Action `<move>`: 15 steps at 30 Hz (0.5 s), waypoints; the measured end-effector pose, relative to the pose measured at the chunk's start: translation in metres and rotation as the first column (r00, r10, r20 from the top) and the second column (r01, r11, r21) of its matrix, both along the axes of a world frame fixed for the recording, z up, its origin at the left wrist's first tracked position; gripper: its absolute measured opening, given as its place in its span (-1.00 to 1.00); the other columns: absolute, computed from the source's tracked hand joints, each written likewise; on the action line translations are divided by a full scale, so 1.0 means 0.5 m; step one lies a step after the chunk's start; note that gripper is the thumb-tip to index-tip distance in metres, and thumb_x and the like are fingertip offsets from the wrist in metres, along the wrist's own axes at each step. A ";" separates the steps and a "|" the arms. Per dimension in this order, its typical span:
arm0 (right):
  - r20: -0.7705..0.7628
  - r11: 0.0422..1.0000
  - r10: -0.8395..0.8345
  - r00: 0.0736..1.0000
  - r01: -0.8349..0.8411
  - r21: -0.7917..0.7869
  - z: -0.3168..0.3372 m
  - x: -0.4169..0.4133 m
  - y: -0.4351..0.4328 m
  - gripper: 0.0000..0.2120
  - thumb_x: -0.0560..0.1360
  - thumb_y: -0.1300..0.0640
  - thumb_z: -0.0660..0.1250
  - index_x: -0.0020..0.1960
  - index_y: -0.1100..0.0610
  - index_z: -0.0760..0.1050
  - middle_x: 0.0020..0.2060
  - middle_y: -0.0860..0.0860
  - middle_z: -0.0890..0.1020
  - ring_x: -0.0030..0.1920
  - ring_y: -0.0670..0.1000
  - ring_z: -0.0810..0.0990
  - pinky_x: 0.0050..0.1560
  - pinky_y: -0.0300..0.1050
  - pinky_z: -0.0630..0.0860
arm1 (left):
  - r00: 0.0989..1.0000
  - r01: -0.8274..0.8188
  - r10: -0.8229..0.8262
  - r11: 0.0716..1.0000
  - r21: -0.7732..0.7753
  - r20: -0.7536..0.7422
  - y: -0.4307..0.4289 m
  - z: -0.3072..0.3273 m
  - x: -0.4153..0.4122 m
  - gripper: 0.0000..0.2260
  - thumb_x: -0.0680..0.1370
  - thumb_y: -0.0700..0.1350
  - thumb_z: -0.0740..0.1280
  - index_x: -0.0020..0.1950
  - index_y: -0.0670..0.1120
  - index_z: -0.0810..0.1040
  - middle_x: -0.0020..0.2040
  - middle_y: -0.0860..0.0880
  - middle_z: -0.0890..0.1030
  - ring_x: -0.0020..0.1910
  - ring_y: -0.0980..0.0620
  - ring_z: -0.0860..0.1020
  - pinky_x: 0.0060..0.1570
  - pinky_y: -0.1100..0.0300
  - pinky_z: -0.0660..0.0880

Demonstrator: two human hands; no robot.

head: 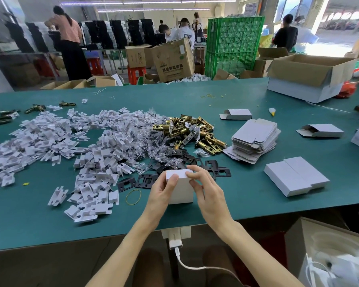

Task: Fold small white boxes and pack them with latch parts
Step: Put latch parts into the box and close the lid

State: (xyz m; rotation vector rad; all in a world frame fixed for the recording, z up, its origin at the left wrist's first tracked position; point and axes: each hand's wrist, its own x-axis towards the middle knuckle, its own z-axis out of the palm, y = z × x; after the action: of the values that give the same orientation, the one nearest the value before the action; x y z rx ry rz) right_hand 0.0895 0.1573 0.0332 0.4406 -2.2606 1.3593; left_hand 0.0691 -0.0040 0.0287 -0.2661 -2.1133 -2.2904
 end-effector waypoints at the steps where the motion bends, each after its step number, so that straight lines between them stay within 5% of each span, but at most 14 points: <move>1: 0.004 1.000 0.001 1.000 -0.001 -0.004 0.001 0.000 -0.001 -0.78 0.65 0.23 0.28 0.26 0.08 0.53 0.39 -0.22 0.50 0.31 -0.25 0.50 0.24 -0.10 0.56 | 1.000 -0.002 0.002 1.000 -0.007 0.010 -0.001 -0.002 0.003 -0.54 0.54 0.30 0.35 0.26 -0.01 0.62 0.05 0.04 0.71 0.02 0.12 0.64 -0.03 0.23 0.59; 4: 0.047 1.000 0.009 0.999 -0.009 0.001 -0.002 0.002 -0.007 -0.68 0.66 0.22 0.28 0.36 -0.05 0.44 0.47 -0.29 0.38 0.37 -0.20 0.48 0.25 -0.10 0.57 | 1.000 -0.001 0.001 0.998 -0.066 0.008 -0.012 -0.016 0.008 -0.34 0.41 0.48 0.39 0.29 0.02 0.62 0.12 -0.03 0.70 0.09 0.05 0.64 0.09 0.12 0.58; 9: 0.138 1.000 0.005 0.990 -0.008 0.022 -0.027 0.012 -0.047 -0.22 0.56 0.20 0.44 0.55 -0.23 0.07 0.51 -0.16 0.16 0.30 -0.32 0.35 0.23 -0.32 0.52 | 1.000 0.003 -0.003 0.999 -0.042 0.006 -0.028 -0.029 0.003 -0.69 0.62 0.15 0.37 0.33 0.11 0.61 0.19 -0.01 0.70 0.21 0.02 0.64 0.13 0.22 0.57; 13: 0.204 0.990 -0.076 0.976 0.050 0.129 -0.030 -0.007 -0.079 0.16 0.46 0.23 0.51 0.60 -0.25 -0.32 0.46 -0.05 0.16 0.28 0.09 0.48 0.22 0.08 0.60 | 1.000 0.007 -0.007 1.000 -0.018 0.023 -0.035 -0.048 -0.007 -0.57 0.59 -0.07 0.41 0.46 -0.03 0.50 0.28 -0.01 0.67 0.30 0.00 0.61 0.20 0.19 0.57; 15: 0.206 0.991 -0.082 0.975 0.058 0.122 -0.026 -0.020 -0.093 0.24 0.44 0.27 0.52 0.58 -0.26 -0.43 0.49 -0.02 0.14 0.36 0.14 0.43 0.25 0.17 0.58 | 1.000 0.003 -0.002 1.000 -0.026 0.026 -0.039 -0.055 -0.012 -0.50 0.58 -0.10 0.41 0.52 -0.08 0.44 0.33 0.01 0.65 0.35 0.02 0.59 0.26 0.18 0.55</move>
State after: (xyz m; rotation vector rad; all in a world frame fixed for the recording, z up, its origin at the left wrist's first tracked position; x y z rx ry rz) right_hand 0.0798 0.1109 0.0201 0.2614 -2.5110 1.2978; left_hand 0.0629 -0.0232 0.0010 -0.2408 -2.1574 -2.2821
